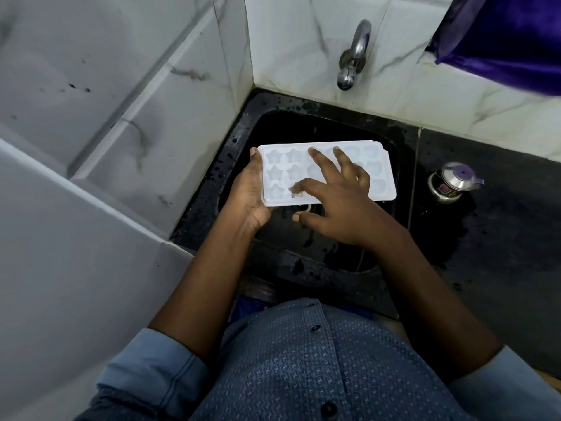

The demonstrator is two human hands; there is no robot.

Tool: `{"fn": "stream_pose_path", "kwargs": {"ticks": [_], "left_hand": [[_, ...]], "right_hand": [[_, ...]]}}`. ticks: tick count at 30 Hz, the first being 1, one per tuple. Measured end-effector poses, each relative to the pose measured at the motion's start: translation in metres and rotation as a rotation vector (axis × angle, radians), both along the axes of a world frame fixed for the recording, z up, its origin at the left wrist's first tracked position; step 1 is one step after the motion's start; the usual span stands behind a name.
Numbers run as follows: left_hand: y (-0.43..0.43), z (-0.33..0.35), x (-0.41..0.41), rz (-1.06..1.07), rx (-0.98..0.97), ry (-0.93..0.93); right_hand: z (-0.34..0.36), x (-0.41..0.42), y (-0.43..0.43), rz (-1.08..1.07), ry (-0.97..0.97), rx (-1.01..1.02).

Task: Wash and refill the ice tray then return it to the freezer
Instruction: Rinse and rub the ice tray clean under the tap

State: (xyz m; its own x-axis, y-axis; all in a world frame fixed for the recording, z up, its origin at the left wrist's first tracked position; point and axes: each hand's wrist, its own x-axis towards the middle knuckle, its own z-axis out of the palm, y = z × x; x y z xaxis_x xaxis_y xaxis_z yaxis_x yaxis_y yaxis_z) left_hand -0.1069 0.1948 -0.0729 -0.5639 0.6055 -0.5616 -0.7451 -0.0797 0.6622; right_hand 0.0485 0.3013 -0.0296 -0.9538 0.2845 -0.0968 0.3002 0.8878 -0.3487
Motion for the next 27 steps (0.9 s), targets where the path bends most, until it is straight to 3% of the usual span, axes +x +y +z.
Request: {"fn": "stream_pose_path", "kwargs": {"ticks": [27], "left_hand": [[0.002,0.011,0.014,-0.023,0.024,-0.004]], "right_hand": [[0.002,0.007,0.001,-0.003,0.005,0.055]]}}
